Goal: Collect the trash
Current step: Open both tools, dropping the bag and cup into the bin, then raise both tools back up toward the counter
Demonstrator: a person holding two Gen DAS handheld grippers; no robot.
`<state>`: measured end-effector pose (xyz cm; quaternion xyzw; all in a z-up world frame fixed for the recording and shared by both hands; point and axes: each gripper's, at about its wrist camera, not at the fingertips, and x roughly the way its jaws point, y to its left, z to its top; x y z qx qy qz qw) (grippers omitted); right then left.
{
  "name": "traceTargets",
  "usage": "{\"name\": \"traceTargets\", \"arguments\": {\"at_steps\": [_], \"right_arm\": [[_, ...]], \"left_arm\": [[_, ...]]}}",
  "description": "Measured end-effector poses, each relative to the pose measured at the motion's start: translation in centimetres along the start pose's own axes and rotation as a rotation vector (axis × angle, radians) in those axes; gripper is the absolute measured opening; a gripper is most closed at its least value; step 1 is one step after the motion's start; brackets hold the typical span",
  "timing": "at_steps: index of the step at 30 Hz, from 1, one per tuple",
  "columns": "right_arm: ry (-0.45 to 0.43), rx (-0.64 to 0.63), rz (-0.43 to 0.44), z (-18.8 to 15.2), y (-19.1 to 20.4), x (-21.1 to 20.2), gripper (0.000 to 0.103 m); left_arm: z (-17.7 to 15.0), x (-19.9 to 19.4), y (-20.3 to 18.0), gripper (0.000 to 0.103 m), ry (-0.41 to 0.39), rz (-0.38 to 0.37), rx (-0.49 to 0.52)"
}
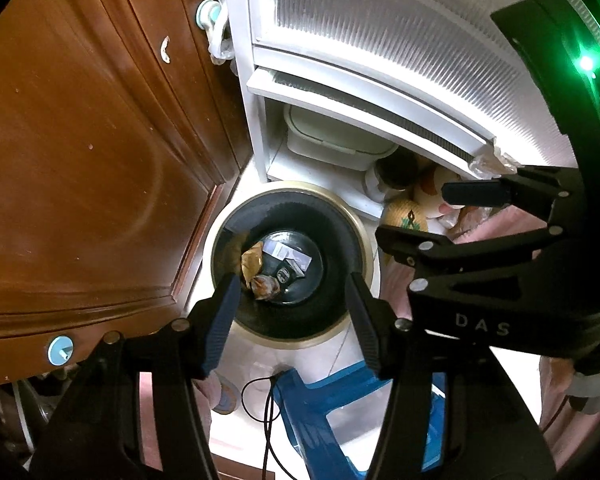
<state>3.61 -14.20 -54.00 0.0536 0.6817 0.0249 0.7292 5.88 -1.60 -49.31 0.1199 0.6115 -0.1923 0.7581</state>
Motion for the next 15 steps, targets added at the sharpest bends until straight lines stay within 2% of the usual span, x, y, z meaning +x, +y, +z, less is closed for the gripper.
{"name": "traceTargets", "arguments": {"at_steps": [8,12,15], "right_arm": [[-0.063,-0.052,-0.044,-0.2,0.3,-2.0,0.071],[-0.111,-0.074,-0.054,-0.3,0.8,-4.5,0.071],[-0.156,-0.057,-0.040,-0.5,0.8,-7.3,0.071]], "left_arm": [[-0.3,-1.7,0.2,0.052,-0.026,0.002,-0.016],[-0.2,-3.8,0.4,0.052,-0.053,0.003,-0.035],[0.0,-6.3,0.7,0.052,-0.103,0.006,-0.067]]}}
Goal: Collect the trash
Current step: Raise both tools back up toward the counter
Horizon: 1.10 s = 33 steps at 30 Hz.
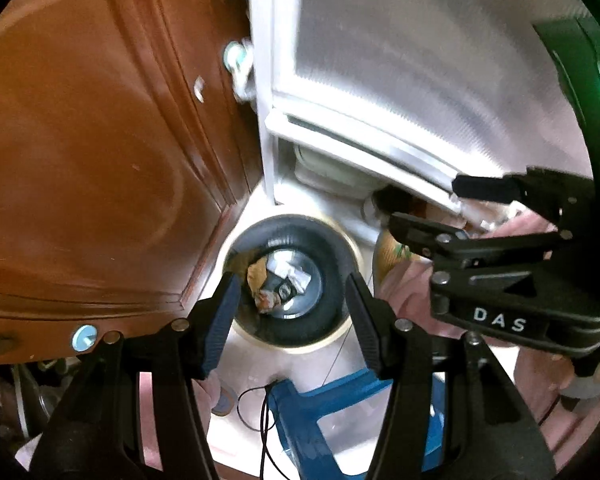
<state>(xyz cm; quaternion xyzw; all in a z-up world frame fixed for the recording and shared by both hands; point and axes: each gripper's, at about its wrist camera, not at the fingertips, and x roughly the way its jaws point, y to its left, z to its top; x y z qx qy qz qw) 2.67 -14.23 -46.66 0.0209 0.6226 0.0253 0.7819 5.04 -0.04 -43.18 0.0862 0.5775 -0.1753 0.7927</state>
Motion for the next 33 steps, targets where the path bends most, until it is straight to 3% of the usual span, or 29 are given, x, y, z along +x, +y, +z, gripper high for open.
{"name": "traceTargets", "arguments": {"at_steps": [9,19,28,33], "right_arm": [[-0.129,-0.002,0.029,0.8,0.6,-8.7,0.071],[-0.297,-0.051,0.115,3.0,2.7,-22.4,0.071],[-0.439,-0.179,0.082,6.8,4.4,-33.9,0.073],[-0.479,-0.168,0.065,12.1,2.8,-38.9,0.083]], "left_arm": [[1.2,-9.4,1.2,0.052,-0.138,0.015,-0.088],[4.5,-21.7,0.3,0.052,-0.258,0.074,-0.051],[9.7,-31.4,0.7,0.052,-0.298,0.065,-0.052],[15.0,-37.2,2.7,0.053,-0.329,0.099,-0.036]]}}
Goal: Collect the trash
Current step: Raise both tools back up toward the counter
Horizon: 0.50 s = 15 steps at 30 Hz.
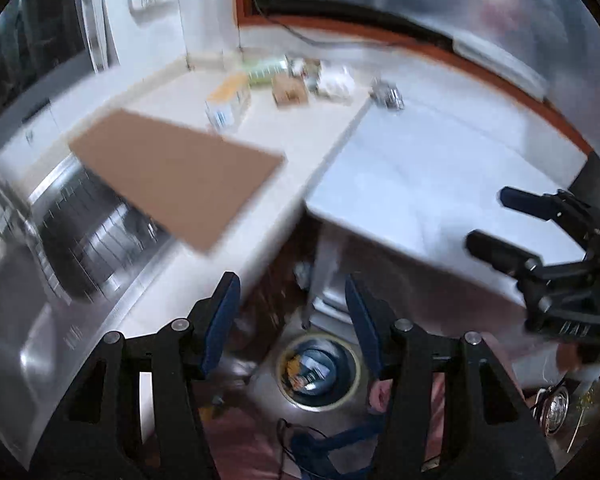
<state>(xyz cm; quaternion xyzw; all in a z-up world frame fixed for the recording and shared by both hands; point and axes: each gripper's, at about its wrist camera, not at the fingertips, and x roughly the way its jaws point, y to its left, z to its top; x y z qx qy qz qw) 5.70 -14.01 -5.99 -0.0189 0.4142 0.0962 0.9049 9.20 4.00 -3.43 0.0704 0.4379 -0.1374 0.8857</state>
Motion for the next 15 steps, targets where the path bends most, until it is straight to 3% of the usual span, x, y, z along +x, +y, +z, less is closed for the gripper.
{"name": "traceTargets", "arguments": {"at_steps": [4,8,11,15], "right_arm": [[-0.035,0.044,-0.067,6.4,-4.3,-1.0,0.087],[-0.027,0.125,-0.116,12.5,-9.6,0.6,0.088],[0.004,0.219,-0.124,16.5,-14.2,3.7,0.088],[0.033,0.350,-0.115,19.9,-19.0,8.5,0.088]], "left_arm": [[6.3,-1.4,2.9,0.068,-0.037,0.020,-0.032],[12.7,-0.5,5.8,0.069,-0.061,0.014,-0.066],[16.7,2.1,7.5,0.069,-0.075,0.030,-0.075],[20.8,8.1,9.4,0.069,-0.032,0.010,-0.101]]}}
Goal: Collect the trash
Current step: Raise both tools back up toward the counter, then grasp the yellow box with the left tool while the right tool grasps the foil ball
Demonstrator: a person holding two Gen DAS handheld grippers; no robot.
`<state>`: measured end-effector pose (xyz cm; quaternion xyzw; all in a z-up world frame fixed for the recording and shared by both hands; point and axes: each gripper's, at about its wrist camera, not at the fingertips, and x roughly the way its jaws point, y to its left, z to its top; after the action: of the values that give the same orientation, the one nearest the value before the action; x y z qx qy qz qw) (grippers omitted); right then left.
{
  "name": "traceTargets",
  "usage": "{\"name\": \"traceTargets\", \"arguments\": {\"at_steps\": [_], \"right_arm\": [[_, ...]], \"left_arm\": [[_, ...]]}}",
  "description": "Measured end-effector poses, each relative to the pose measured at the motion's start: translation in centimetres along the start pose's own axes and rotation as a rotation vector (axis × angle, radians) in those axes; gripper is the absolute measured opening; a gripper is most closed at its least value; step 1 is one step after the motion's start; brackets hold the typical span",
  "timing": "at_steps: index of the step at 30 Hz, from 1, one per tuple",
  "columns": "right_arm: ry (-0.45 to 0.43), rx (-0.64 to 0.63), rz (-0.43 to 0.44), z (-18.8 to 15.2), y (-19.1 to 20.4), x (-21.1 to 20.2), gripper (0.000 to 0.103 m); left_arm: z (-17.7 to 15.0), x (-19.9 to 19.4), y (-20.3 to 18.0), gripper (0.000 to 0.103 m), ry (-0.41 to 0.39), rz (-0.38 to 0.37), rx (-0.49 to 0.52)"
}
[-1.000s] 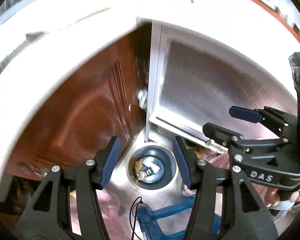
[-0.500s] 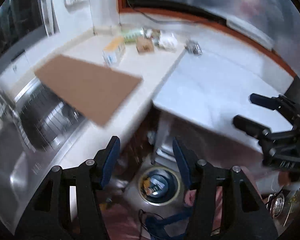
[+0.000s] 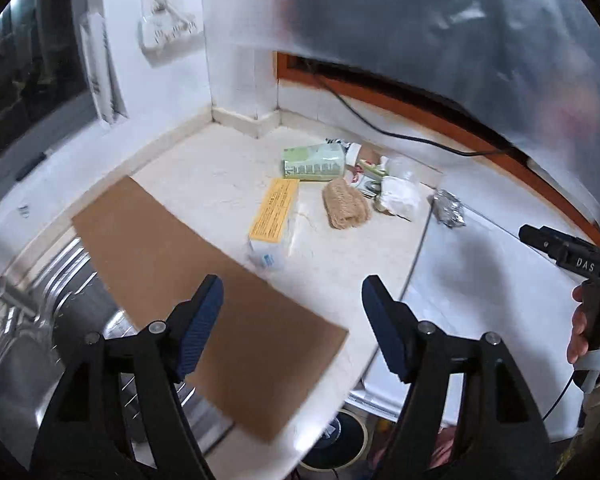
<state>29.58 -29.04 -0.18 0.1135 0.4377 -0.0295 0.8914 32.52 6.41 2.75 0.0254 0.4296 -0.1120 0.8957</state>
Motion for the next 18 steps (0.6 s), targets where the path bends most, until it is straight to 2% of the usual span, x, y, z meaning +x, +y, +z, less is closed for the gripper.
{"name": "traceTargets", "arguments": {"at_steps": [4,11,18], "right_arm": [[0.035,0.068,-0.064,2.8,-2.5,5.7,0.088],[0.071,0.190,-0.099,4.2,-5.8,13.2,0.088],[0.071,0.234,-0.141,4.9,-7.4,17.6,0.088]], "left_arm": [[1.7,5.3,1.6,0.069,0.020,-0.017,-0.056],[2.5,12.8,3.5,0.069,0.071,0.000,-0.111],[2.9,17.9,3.6,0.069,0.103,0.013,-0.105]]}}
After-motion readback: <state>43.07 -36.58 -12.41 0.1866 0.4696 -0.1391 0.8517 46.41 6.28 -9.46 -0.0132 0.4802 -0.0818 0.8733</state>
